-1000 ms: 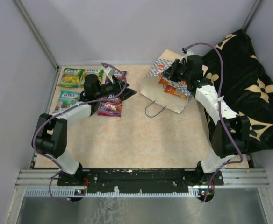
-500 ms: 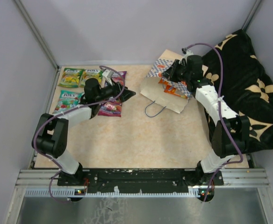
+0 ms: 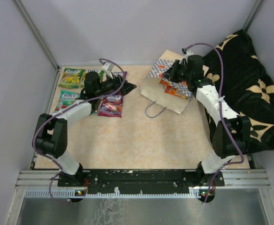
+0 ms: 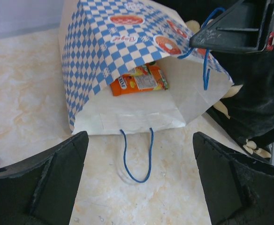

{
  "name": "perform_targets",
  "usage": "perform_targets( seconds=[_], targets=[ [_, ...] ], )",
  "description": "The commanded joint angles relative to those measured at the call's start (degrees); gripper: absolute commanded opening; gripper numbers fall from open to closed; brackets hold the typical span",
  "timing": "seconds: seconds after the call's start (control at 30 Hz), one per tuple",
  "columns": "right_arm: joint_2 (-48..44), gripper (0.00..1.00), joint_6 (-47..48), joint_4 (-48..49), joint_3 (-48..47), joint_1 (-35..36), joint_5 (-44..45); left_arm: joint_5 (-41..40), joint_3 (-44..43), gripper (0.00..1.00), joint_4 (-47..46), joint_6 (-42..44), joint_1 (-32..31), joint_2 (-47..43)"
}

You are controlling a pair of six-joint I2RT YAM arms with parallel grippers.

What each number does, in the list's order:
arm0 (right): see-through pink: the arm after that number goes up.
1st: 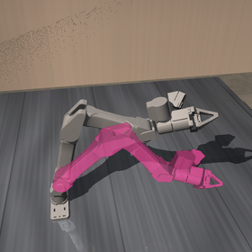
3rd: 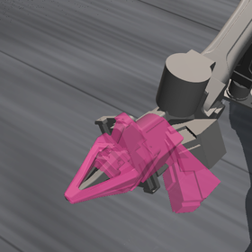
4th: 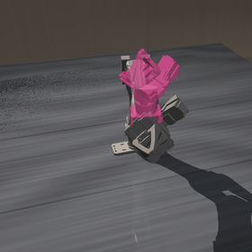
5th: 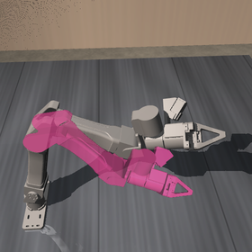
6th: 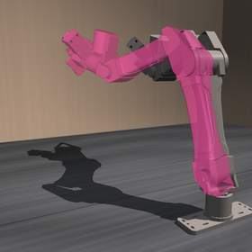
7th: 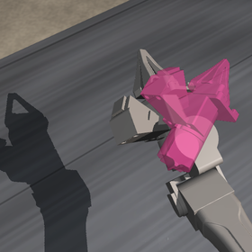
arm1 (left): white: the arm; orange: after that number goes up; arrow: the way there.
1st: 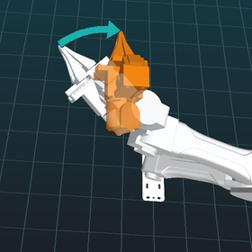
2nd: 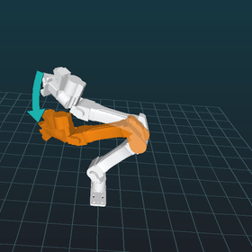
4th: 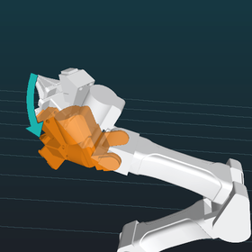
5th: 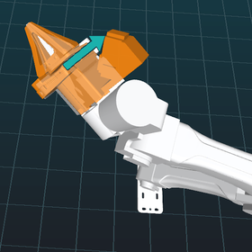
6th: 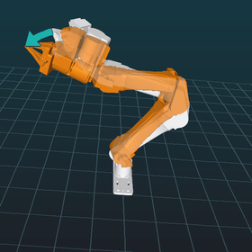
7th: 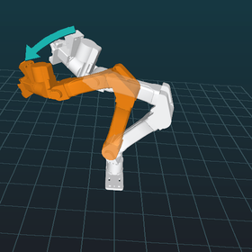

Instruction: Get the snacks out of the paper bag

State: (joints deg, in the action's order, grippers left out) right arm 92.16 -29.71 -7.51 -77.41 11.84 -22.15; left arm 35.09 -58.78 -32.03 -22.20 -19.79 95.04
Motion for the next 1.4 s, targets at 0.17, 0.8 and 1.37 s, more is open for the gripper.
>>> perform_targets(
  seconds=[0.17, 0.8, 1.37],
  targets=[
    [0.4, 0.0, 0.2, 1.8, -3.6, -0.3, -0.3, 0.1, -0.4, 0.98, -4.5, -1.0, -0.1, 1.4],
    [2.0, 0.0, -0.2, 2.4, -4.3, -0.3, -0.6, -1.1, 1.7, 0.98, -4.6, 1.4, -0.1, 1.6],
    [6.8, 0.0, -4.4, 0.8, -8.3, -0.3, -0.8, -0.7, 1.1, 0.98, -5.8, 0.2, 0.1, 4.8]
  ],
)
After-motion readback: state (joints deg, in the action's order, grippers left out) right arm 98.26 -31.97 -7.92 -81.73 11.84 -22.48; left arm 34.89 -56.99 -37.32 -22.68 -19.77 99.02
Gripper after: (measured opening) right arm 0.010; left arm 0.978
